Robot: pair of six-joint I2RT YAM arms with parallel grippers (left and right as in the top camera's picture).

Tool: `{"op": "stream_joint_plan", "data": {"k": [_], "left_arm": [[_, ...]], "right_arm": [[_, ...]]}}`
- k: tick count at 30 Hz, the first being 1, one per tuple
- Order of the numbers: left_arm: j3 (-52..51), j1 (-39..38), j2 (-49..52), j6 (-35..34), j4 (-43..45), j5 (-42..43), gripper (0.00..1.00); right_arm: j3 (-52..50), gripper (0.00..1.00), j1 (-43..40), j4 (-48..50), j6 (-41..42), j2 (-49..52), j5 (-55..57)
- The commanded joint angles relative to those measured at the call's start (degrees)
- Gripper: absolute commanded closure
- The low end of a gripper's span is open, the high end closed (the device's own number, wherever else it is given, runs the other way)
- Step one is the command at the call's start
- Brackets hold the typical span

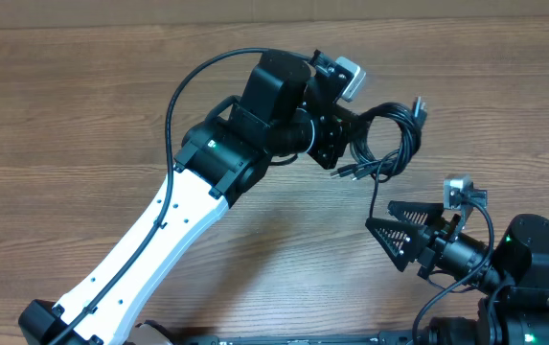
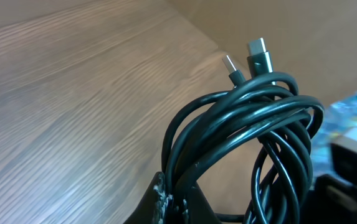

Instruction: Untangle cables

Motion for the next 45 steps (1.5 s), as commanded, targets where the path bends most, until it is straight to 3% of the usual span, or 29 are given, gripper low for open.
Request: {"op": "stream_joint_plan", "data": {"k": [1, 8, 12, 21, 25, 28, 34, 45], "left_arm": [[0.2, -0.3, -1.4, 0.5, 1.4, 5.3, 0.96], [0.2, -0.4, -1.4, -3.4, 5.4, 5.4, 0.96], [0.2, -0.8, -1.4, -5.4, 6.1, 5.3, 0.96], [0.2, -1.5, -1.3, -10.0, 6.4, 5.3, 0.96], [0.2, -1.5, -1.3, -10.0, 6.4, 5.1, 0.96], [0.2, -1.5, -1.3, -10.0, 6.4, 5.0, 0.96], [0.2, -1.5, -1.3, -9.1, 5.1, 2.1, 0.96], [0.2, -2.2, -1.2, 0.2, -2.4, -2.3, 0.96]], "right_arm": [[1.1, 0.18, 0.2, 0.2, -2.1, 0.0, -1.5], [1.1, 0.40, 0.2, 0.2, -2.1, 0.0, -1.4], [1.1, 0.46, 0.2, 0.2, -2.1, 0.0, -1.4], [1.1, 0.50, 0.2, 0.3, -2.1, 0.0, -1.4], [1.1, 0.73, 0.2, 0.3, -2.1, 0.0, -1.4], [1.1, 0.96, 0.2, 0.3, -2.1, 0.0, -1.4], [1.1, 0.96, 0.2, 1.4, -1.1, 0.0, -1.6], [1.1, 0.96, 0.2, 11.5, 17.8, 0.0, -1.0]]}}
